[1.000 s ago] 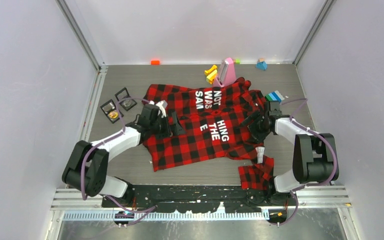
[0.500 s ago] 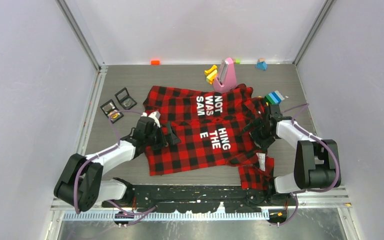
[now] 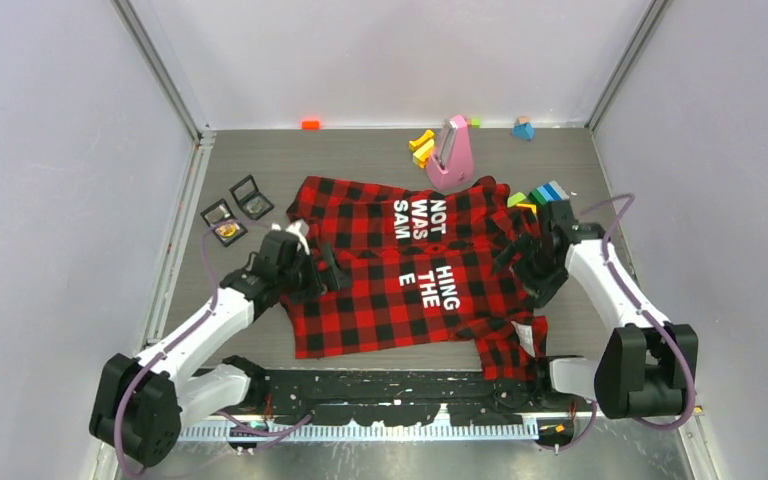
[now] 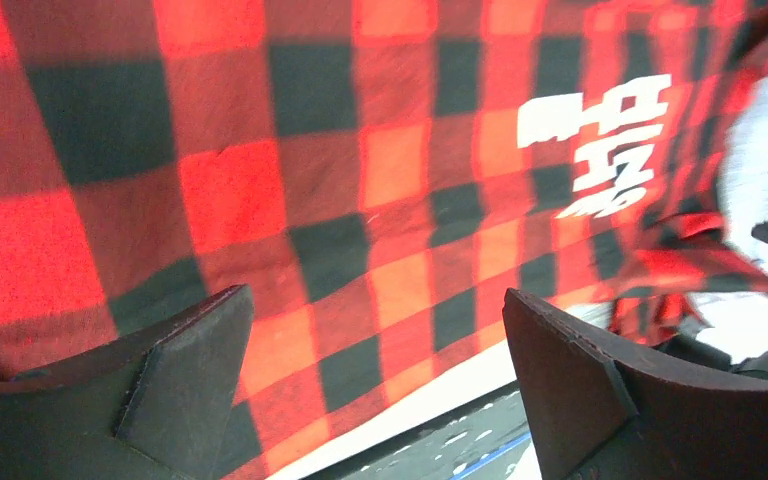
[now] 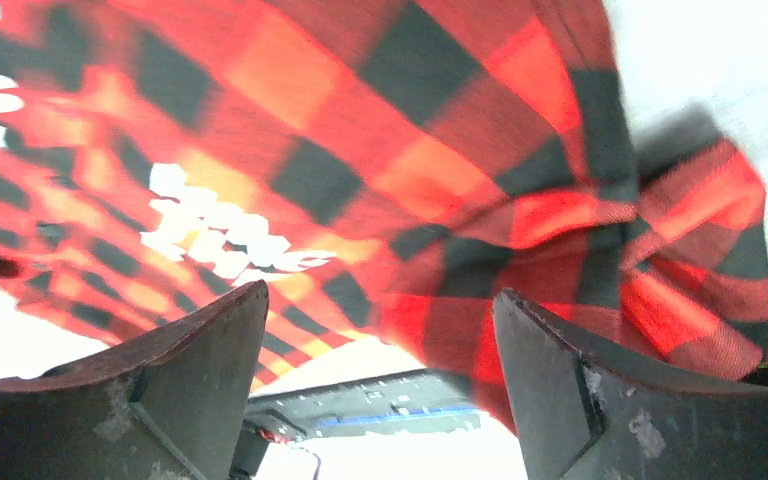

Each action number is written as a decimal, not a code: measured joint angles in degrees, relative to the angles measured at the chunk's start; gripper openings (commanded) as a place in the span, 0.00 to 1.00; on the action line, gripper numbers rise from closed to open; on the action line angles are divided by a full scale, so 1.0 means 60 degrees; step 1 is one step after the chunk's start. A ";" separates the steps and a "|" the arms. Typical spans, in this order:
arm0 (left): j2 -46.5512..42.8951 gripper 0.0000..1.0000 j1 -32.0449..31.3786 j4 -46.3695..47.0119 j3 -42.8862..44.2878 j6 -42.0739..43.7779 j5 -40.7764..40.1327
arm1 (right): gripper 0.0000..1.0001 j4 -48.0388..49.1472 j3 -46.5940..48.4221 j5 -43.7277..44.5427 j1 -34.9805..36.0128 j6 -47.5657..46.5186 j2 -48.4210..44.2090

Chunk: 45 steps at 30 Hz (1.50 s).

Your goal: Pin the brooch onto the clothing

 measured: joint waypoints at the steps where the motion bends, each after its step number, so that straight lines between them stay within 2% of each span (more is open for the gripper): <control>1: 0.0022 1.00 0.0051 -0.0244 0.0455 0.0149 -0.0015 | 0.91 -0.0084 0.0437 0.0080 0.0000 -0.0149 0.0004; 4: 0.0616 1.00 0.0306 -0.0452 0.2244 0.0659 -0.0095 | 0.98 0.0080 0.2215 0.0444 0.0000 -0.0841 0.0069; 7: 0.2073 1.00 0.0568 -0.0306 0.4324 0.1188 -0.0197 | 0.99 0.0951 0.3461 0.0754 -0.0004 -0.1508 0.0331; 13: 0.5446 1.00 0.0958 -0.0015 0.7726 0.1934 -0.0178 | 0.98 0.2951 0.5034 0.0823 -0.0233 -0.2594 0.2674; 17: 0.7595 0.99 0.1198 -0.0492 0.9941 0.2528 -0.0430 | 0.92 0.3934 0.6153 0.0266 -0.0805 -0.2932 0.5031; 25: 1.1045 0.86 0.1377 -0.1716 1.3631 0.4036 -0.1373 | 0.69 0.4415 0.7599 -0.0583 -0.1228 -0.3129 0.7577; 27: 1.1632 0.84 0.1388 -0.1945 1.4010 0.4350 -0.1392 | 0.64 0.4441 0.7654 -0.0776 -0.1198 -0.3089 0.7847; 28: 1.1817 0.79 0.1388 -0.2022 1.4072 0.4433 -0.1392 | 0.63 0.4430 0.7654 -0.0838 -0.1191 -0.3078 0.7905; 31: 1.2324 0.66 0.1384 -0.2331 1.4076 0.4761 -0.1392 | 0.46 0.4444 0.7635 -0.1016 -0.1184 -0.3009 0.8054; 38: 1.2546 0.63 0.1341 -0.2441 1.3755 0.5191 -0.1559 | 0.26 0.4557 0.7468 -0.1333 -0.1184 -0.2841 0.8094; 41: 1.2513 0.54 0.1297 -0.2346 1.3653 0.5340 -0.1705 | 0.14 0.4663 0.7235 -0.1392 -0.1184 -0.2736 0.8094; 42: 1.2513 0.50 0.1282 -0.2324 1.3642 0.5377 -0.1821 | 0.05 0.4674 0.7180 -0.1413 -0.1184 -0.2721 0.8094; 45: 1.2528 0.25 0.1264 -0.2339 1.3650 0.5410 -0.2157 | 0.01 0.4798 0.7067 -0.1534 -0.1188 -0.2575 0.8098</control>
